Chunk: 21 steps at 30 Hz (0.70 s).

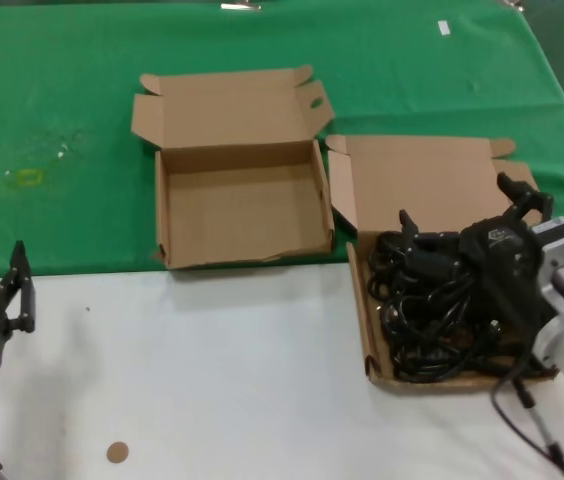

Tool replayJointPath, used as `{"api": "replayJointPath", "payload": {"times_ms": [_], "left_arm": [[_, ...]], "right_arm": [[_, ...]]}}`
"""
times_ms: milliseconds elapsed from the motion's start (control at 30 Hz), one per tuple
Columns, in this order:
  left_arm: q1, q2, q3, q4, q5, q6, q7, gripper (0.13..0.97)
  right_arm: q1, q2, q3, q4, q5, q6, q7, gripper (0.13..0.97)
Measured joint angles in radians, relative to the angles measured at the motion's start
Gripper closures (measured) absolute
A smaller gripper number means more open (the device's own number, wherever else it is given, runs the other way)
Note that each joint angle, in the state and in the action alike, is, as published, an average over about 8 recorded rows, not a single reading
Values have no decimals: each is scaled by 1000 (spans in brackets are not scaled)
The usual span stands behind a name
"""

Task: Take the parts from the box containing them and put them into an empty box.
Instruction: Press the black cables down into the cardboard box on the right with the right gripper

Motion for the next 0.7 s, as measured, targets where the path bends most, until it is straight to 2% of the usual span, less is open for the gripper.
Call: {"api": "replayJointPath", "payload": {"times_ms": [133,333,500,700], "left_arm": [[0,0,0,0,0,0,0,720],[0,0,0,0,0,0,0,812],[0,0,0,0,0,0,0,877],[0,0,0,0,0,0,0,933]], "right_arm": [[30,139,-85,22,65,17,22,129],[126,371,-232,50,104,-34,102,129],[223,518,-315,61,27,-185,185,129],[315,592,-333,43,-67,-424,181,129]]}}
